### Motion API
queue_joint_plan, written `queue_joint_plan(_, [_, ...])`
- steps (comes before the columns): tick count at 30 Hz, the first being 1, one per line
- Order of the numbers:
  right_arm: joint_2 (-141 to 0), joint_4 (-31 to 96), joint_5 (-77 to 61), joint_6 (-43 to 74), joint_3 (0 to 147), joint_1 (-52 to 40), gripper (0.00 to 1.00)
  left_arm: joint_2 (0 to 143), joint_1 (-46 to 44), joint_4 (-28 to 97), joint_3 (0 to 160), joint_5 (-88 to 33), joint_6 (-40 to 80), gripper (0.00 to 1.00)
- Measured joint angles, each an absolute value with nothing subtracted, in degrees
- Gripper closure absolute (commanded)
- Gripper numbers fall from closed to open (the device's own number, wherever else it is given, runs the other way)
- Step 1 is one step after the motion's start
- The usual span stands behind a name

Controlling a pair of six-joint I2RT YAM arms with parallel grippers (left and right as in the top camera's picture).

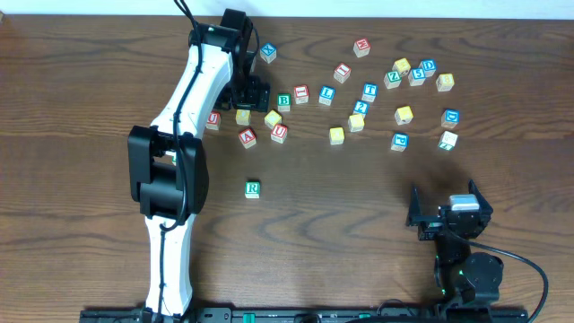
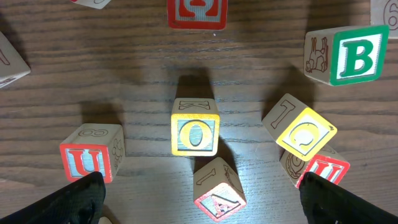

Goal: Spell out ROBOT
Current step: 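Reach the left gripper to the yellow O block and grasp it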

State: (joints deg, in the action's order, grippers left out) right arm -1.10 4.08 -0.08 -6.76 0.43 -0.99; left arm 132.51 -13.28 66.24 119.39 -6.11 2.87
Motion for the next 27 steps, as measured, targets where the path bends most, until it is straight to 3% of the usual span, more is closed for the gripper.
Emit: queue_joint_plan(27, [-1.1, 4.1, -0.1, -6.8, 0.4, -1.0, 0.01, 132.5, -13.3, 62.4, 112.9, -6.1, 2.7, 0.02])
